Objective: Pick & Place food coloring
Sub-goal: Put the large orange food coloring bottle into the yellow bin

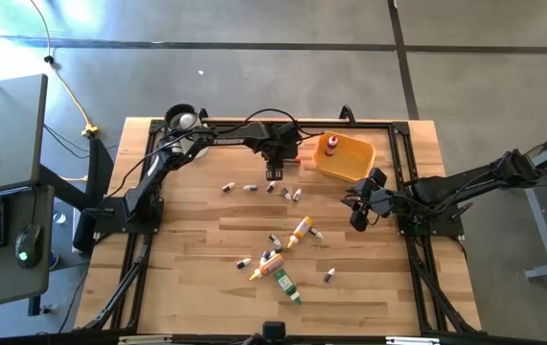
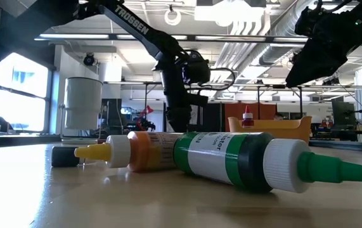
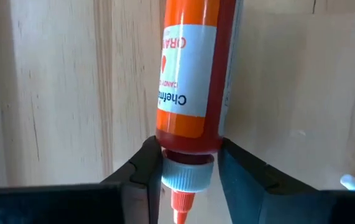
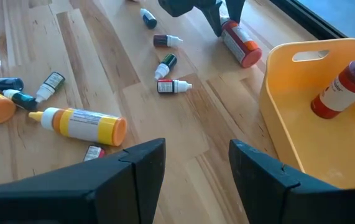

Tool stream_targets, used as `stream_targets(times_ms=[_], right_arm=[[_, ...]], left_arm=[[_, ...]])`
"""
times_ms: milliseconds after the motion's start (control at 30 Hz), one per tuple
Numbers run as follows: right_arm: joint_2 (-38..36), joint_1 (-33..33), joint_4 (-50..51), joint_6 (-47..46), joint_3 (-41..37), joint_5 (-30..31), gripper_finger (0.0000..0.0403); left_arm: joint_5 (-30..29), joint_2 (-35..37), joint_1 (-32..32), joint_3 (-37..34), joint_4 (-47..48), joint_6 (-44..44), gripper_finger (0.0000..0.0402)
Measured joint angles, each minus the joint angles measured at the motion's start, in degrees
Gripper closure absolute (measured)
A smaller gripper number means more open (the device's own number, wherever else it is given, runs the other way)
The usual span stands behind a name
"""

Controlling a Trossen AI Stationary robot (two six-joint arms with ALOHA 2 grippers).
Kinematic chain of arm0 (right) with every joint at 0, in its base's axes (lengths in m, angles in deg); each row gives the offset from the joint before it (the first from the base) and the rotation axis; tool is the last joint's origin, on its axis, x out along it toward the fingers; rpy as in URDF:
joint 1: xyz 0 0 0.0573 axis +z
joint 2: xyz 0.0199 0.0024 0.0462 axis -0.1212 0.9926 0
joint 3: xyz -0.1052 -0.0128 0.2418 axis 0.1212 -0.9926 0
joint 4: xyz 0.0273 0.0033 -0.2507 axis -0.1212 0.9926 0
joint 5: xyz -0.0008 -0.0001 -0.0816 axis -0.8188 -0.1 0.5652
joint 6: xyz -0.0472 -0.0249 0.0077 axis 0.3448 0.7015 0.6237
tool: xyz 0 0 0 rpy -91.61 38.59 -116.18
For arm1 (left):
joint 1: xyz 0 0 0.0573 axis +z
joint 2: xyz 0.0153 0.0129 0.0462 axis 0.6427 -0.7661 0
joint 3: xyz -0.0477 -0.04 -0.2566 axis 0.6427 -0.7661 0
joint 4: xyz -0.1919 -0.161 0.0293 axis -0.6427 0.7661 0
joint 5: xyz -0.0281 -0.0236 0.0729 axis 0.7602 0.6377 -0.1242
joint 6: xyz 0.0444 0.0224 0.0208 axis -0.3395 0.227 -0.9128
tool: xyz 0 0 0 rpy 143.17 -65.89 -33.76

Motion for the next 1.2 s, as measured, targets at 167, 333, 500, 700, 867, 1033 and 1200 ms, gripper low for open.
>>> stream_targets(times_ms=[167, 333, 500, 700, 867, 1033, 1200], right_arm=[[0.00, 0.00, -0.82, 1.16, 0.00, 0.00, 0.0231], [0.00, 0.02, -0.98, 1.25, 0.00, -0.01, 0.0231], [0.00, 0.02, -1.04, 1.22, 0.00, 0.00, 0.0231], [0.00, 0.02, -3.78, 1.39, 0.00, 2.51, 0.0231], [0.00, 0.02, -4.56, 1.49, 0.00, 3.54, 0.0231], [0.00, 0.02, -4.57, 2.58, 0.00, 5.18, 0.0231], [0.00, 0.02, -4.58, 3.04, 0.00, 5.13, 0.0231]], left_arm=[[-8.42, -0.07, -2.88, 3.53, 6.22, -1.68, 0.0288], [-14.08, -0.07, -6.51, 6.16, 11.70, -3.27, 0.0288], [-30.12, -0.07, -11.70, 8.99, 17.60, -7.63, 0.0288], [-50.12, -0.07, -19.68, 9.46, 14.76, -16.45, 0.0288], [-57.45, -0.07, -24.34, 9.46, 3.77, -25.32, 0.0288], [-59.52, -0.07, -27.16, 9.46, -3.39, -27.59, 0.0288], [-59.84, -0.07, -29.77, 9.46, -4.02, -27.60, 0.0288]])
